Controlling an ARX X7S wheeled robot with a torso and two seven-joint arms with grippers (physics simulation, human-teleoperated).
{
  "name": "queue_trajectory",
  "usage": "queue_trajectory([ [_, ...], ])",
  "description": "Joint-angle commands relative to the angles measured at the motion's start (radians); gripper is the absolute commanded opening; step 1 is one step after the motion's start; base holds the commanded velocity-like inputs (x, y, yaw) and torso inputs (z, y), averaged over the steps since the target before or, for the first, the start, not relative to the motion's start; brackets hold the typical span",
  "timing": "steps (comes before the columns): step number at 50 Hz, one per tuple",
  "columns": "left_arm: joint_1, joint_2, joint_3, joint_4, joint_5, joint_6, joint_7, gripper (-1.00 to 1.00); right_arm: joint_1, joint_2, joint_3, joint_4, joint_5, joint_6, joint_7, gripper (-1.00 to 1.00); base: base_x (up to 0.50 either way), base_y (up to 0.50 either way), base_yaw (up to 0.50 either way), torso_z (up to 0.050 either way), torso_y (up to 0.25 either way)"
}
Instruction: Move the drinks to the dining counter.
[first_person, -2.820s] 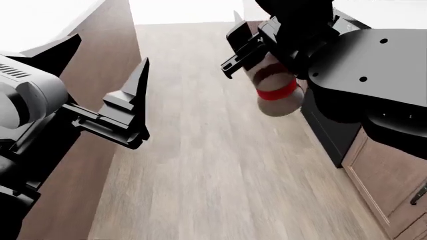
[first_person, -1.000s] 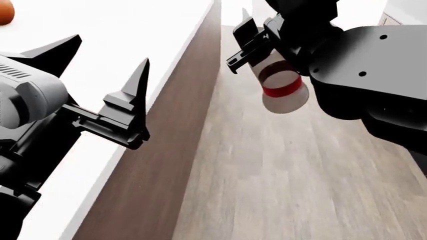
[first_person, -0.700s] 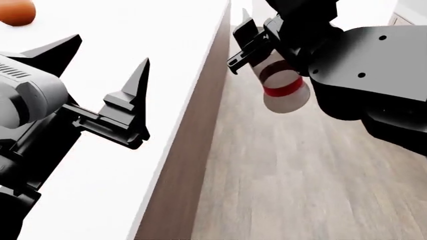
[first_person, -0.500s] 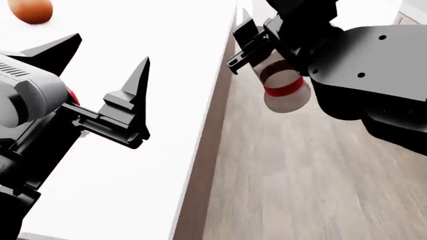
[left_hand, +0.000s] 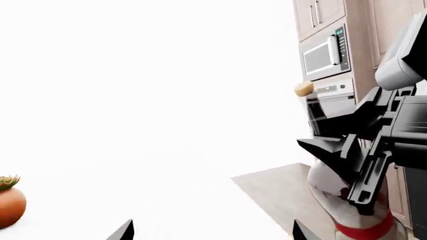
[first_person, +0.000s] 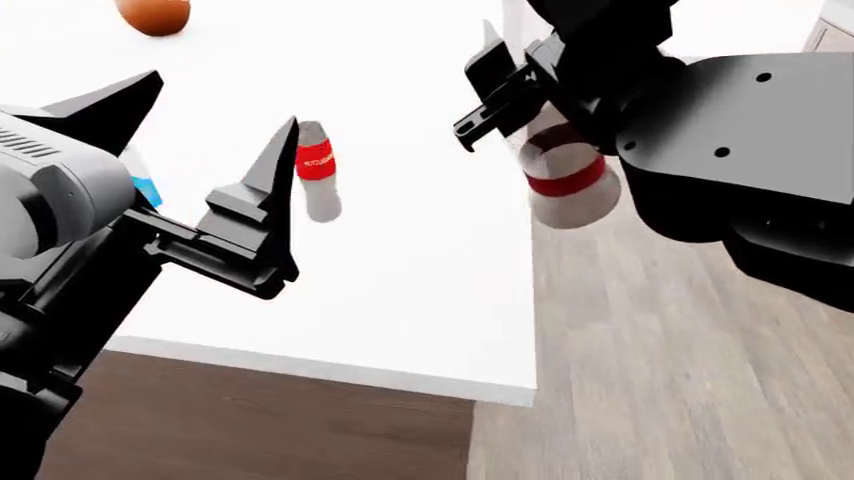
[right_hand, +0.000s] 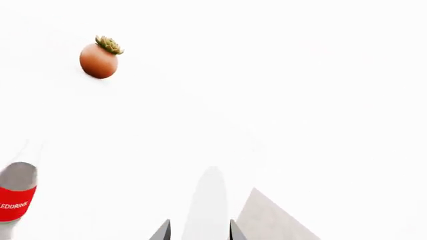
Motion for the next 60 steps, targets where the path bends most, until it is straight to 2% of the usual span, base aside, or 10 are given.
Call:
queue_trajectory([
  [1, -0.001, -0.003, 0.000, 0.001, -0.002, 0.002, -0.001, 1.00, 0.031, 0.000, 0.024, 0.001, -0.095, 0.017, 0.021, -1.00, -0.47, -0.26, 0.00, 0.000, 0.000],
  [60, -0.020, -0.007, 0.012, 0.002, -0.012, 0.006, -0.008, 1.00, 0.051, -0.003, 0.011, -0.004, -0.101, 0.038, 0.022, -1.00, -0.49, -0.10, 0.00, 0.001, 0.002],
])
